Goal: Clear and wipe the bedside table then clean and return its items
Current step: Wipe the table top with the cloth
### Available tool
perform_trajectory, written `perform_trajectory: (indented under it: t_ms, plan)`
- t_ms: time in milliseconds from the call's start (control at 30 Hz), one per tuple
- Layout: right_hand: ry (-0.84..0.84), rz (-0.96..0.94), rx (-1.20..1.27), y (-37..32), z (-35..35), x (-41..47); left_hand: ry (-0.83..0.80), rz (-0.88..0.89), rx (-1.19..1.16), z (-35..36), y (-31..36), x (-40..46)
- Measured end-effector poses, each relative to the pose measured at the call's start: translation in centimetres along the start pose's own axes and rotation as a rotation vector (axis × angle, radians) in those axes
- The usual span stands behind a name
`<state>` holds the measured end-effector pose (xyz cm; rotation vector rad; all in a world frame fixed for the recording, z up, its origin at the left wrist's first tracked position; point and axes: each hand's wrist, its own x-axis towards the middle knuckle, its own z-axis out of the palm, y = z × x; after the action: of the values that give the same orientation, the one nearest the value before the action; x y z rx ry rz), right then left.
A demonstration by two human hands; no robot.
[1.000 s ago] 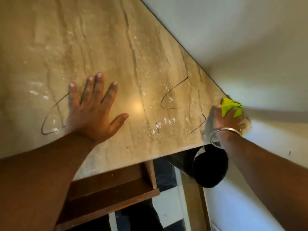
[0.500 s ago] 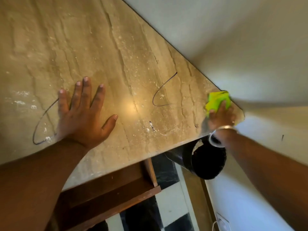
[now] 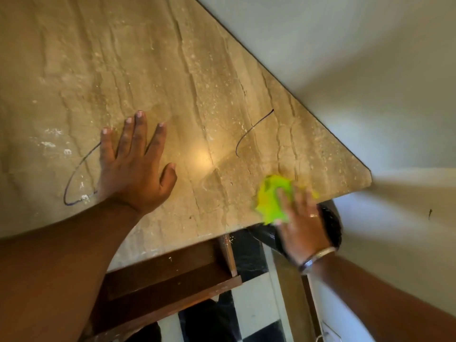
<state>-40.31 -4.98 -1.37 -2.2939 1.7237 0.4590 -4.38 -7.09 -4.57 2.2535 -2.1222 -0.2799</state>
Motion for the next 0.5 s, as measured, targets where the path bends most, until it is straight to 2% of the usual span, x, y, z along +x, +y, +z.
perform_trajectory:
  t_ms: [100,167,200,300,367,433,467,500]
  plan:
    - [-0.091,0.447,-0.008,6.7,-1.8,4.4,-0.005,-0.001,0.008,0.1,0.2,0.1]
    - [-0.008,0.584,0.042,4.7,-2.7,7.4,-0.015,-0.004,0.011,0.0,0.3,0.1]
    - [0.041,0.57,0.057,2.4,-2.7,8.2,-0.019,-0.008,0.009,0.0,0.4,0.1]
    - [0.075,0.184,0.042,-5.6,-1.2,6.8,-0.018,-0.016,0.013,0.0,0.3,0.1]
    - [0.046,-0.125,0.014,-7.4,-0.2,3.9,-0.015,-0.007,0.008,0.0,0.3,0.1]
    - [0.002,-0.393,-0.081,-4.1,-0.4,2.1,0.006,-0.003,0.007,0.3,0.2,0.1]
    - [-0.037,-0.442,-0.131,-1.4,-0.9,1.9,0.016,-0.003,0.002,0.4,0.2,0.2]
    - [-0.089,-0.407,-0.162,1.5,-1.8,2.3,0.026,-0.003,-0.002,0.6,0.1,0.2]
